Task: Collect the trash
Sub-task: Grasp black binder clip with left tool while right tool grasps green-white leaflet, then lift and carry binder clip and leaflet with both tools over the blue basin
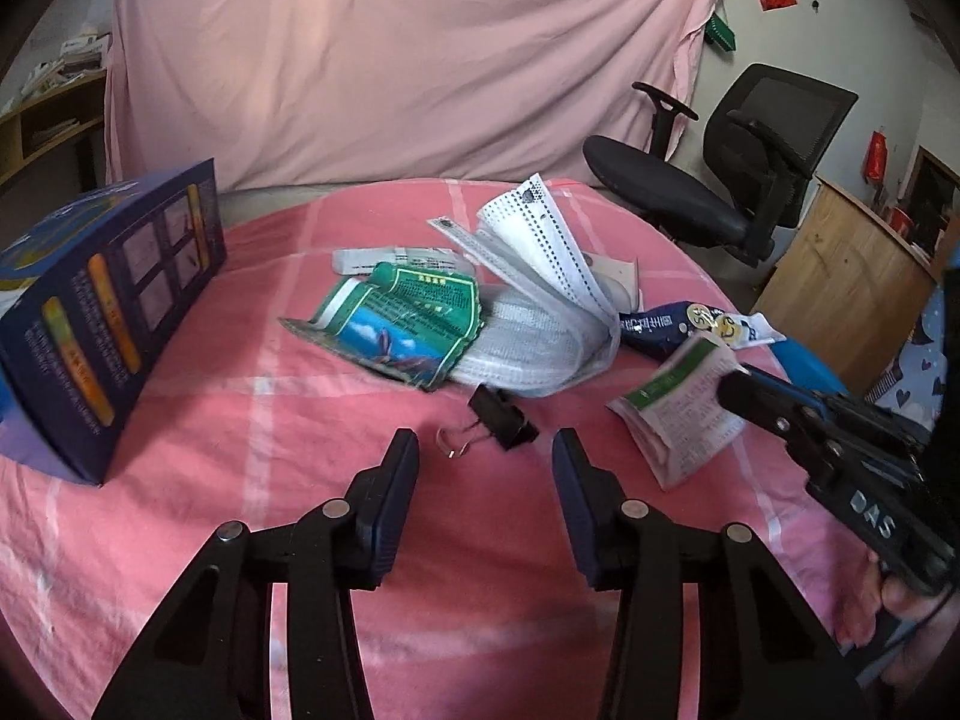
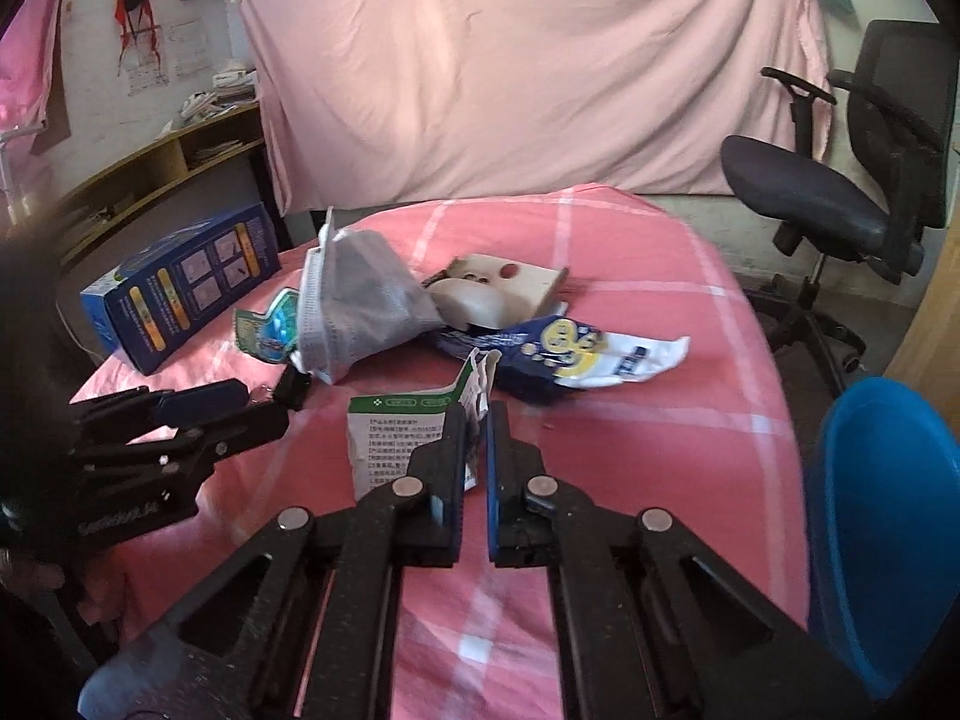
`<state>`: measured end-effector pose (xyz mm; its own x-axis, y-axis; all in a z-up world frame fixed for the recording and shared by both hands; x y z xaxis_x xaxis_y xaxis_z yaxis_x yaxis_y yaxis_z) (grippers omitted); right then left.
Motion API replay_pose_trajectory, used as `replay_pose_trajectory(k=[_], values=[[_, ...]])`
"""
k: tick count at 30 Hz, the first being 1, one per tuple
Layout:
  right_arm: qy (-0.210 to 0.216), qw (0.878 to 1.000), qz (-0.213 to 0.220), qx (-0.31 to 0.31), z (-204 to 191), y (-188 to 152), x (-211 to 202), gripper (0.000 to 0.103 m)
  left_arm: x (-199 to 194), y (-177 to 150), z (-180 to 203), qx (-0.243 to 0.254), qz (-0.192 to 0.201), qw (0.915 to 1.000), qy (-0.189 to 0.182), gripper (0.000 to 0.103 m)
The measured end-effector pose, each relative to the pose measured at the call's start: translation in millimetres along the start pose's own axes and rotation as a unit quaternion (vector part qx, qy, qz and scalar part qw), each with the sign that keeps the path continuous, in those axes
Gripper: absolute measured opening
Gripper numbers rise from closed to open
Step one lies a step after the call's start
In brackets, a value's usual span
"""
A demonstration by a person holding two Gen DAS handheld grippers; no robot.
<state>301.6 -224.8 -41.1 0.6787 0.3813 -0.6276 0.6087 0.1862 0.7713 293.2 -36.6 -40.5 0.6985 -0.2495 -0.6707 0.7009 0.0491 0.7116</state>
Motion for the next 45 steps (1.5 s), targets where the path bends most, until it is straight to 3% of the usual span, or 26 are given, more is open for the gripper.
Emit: replay_pose_trajectory(k=[2, 5, 19, 31, 45], values=[[0.003, 1.0, 0.001, 0.009, 5.6, -1.1, -1.6, 0.032, 4.3, 4.7, 2.5, 0.002, -0.001, 1.0, 0.005, 0.04], [0.007, 1.0, -0.001, 0.017, 9.7, -1.4, -1.7, 0.032, 11.7, 7.7, 4.2, 0.0, -0.005, 0.9998, 0.018, 0.032], [0.002, 1.0, 0.018, -0.008, -2.7, -4.6, -10.8, 0.03, -9.6, -5.7, -2.5, -0.021, 0.025, 0.9994, 0.011, 0.032], [-0.033, 0.991, 0.124, -0.024, -6.9, -9.2, -57.0, 0.028, -50.0, -20.5, 11.0, -0.016, 0.096, 0.9948, 0.031, 0.032], [-0.069, 0.973, 0.222, -0.01, 6.0, -14.2, -115.0, 0.028, -93.0, -9.8, 54.0, 0.002, 0.174, 0.9847, 0.016, 0.032]])
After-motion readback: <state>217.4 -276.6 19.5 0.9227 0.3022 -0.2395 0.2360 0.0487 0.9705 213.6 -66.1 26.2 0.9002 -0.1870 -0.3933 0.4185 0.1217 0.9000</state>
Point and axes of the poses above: each gripper's, at about its wrist camera, not at the fingertips, and x roughly the way its jaws point, z to its right, y to its top, the point moved 2 cm from there along x, roughly the way its jaws point
